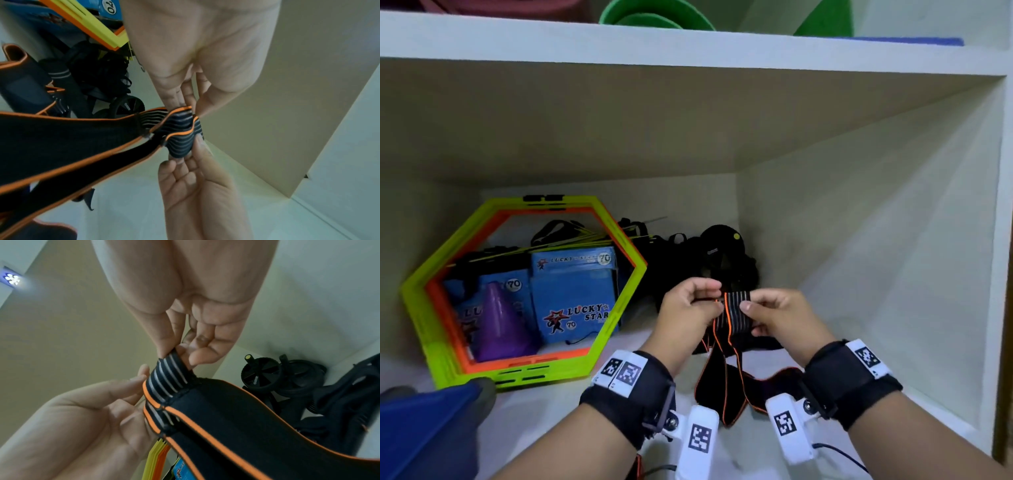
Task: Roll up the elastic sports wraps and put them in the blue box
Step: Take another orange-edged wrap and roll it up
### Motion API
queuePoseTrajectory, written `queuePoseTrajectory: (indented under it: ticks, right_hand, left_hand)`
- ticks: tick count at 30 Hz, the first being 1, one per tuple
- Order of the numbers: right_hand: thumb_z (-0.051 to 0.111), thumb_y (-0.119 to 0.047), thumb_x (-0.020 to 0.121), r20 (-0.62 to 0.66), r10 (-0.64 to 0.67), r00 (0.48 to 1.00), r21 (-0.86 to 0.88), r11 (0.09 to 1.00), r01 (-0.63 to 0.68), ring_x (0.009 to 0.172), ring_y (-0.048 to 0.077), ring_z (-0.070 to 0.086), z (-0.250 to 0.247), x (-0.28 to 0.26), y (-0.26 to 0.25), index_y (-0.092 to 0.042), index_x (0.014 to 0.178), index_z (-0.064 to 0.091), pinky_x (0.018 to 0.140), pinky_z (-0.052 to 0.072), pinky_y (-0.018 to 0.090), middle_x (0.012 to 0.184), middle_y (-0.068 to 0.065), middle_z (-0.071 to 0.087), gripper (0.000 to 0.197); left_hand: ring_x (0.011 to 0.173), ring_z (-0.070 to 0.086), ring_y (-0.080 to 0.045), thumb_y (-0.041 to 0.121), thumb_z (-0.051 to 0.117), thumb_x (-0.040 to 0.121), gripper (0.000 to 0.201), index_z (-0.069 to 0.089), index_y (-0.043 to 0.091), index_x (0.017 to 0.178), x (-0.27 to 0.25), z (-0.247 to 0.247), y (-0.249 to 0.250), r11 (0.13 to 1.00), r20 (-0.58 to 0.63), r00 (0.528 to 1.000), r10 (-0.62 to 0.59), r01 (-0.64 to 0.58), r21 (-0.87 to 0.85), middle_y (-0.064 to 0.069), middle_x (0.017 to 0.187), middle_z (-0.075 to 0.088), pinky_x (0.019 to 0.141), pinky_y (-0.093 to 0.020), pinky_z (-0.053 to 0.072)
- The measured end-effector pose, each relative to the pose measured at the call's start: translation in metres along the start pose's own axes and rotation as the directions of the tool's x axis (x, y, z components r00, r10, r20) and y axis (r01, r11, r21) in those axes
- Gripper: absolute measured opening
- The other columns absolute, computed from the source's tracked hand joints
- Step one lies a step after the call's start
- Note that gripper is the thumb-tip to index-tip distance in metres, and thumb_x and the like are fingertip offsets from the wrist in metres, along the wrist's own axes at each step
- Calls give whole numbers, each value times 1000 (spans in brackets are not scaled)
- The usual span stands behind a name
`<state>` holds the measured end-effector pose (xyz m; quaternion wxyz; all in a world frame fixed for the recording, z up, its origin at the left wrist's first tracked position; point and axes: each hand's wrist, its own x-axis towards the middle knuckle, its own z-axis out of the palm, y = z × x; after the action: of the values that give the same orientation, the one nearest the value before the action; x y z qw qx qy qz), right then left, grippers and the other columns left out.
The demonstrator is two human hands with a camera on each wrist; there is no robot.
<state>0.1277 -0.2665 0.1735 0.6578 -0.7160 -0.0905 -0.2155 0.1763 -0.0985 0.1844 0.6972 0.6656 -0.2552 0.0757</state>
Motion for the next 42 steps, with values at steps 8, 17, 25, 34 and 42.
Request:
queuePoseTrajectory:
  ticks: [8, 17, 25, 34, 42]
  right_hand:
    - [78, 0, 81, -191, -73, 979, 120, 988, 97, 55, 13, 62, 14, -18, -2, -10, 78, 69, 49, 55, 25, 67, 6, 66, 13]
    - [86, -25, 73, -21, -301, 953, -169, 941, 294, 89, 7, 61, 8, -30, -7, -46, 134, 53, 82, 53, 22, 107, -6, 62, 73]
    - [71, -8, 85, -246, -387, 889, -143, 921, 362, 74, 14, 67, -19, -17, -11, -35, 104, 50, 77, 56, 38, 80, -2, 70, 39]
    - [53, -24, 89, -246, -426, 871, -29, 901, 433, 94, 20, 63, -35, -14, -21, -37, 91, 53, 90, 51, 51, 95, -8, 64, 13]
    - [58, -25, 82, -8, -358, 934, 85, 930, 357, 91, 25, 60, -41, -26, -24, -34, 93, 48, 86, 51, 54, 99, 4, 63, 17]
  left_hand:
    - [85, 66, -16, -5, 72, 80, 27, 69, 20, 91, -21, 14, 9, 999, -87, 995, 44, -43, 16, -5, 99, 72, 78, -32, 54]
    - [92, 66, -12, -2, 59, 93, 22, 68, 18, 90, -14, 34, 69, 994, -118, 987, 109, -107, 28, -2, 96, 72, 84, -35, 53]
    - [79, 70, -18, -1, 56, 97, 17, 58, 14, 103, -16, 54, 92, 993, -109, 989, 104, -109, -36, -9, 106, 64, 77, -34, 59]
    - [89, 62, -24, 23, 64, 85, 27, 44, 27, 102, -56, 83, 42, 971, -77, 971, 228, -222, 86, -7, 103, 63, 85, -50, 52]
    - [108, 67, -24, -6, 54, 69, 55, 60, 22, 116, -51, 83, 43, 985, -86, 981, 174, -173, 17, -12, 120, 67, 94, -42, 55]
